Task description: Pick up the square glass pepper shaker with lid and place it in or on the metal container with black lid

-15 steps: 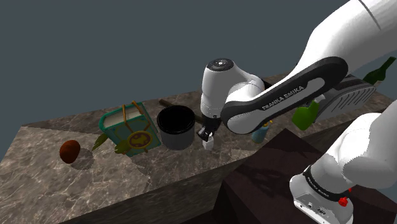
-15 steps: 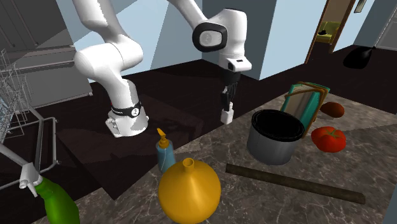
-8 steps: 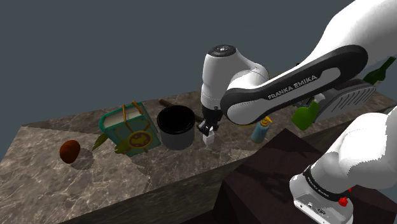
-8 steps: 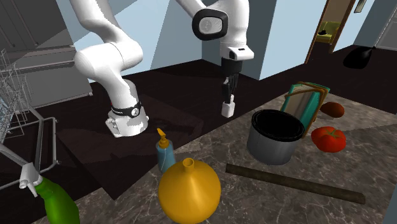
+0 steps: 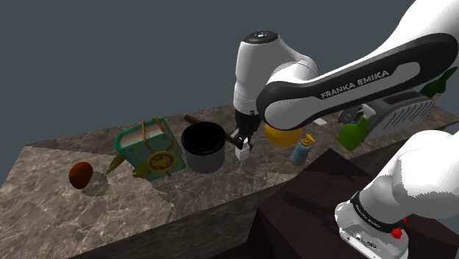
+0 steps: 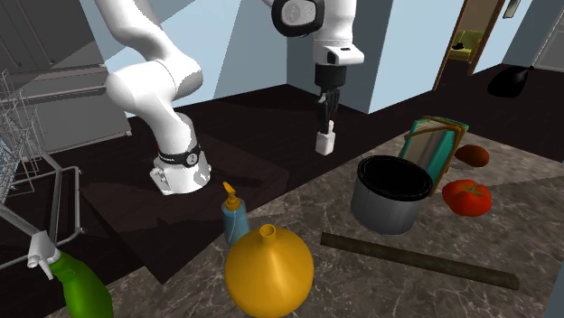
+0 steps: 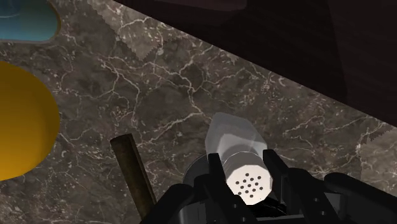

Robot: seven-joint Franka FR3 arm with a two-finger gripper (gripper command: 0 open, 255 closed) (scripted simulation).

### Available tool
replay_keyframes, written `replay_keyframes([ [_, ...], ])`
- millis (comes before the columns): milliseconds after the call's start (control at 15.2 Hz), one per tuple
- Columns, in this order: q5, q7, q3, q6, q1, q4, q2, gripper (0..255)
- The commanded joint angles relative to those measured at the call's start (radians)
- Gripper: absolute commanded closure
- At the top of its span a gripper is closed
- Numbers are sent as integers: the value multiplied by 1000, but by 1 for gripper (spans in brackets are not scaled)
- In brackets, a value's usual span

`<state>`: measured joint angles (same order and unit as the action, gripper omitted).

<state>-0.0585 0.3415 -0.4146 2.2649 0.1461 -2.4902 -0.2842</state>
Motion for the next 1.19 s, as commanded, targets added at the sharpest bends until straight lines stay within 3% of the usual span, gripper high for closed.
replay_keyframes([
  [0, -5, -5, 4, -32, 2, 17, -15, 255],
  [528, -17, -23, 21, -149, 6, 84, -67, 255],
  [1122, 130, 20, 8, -226, -52, 484, 278, 255],
])
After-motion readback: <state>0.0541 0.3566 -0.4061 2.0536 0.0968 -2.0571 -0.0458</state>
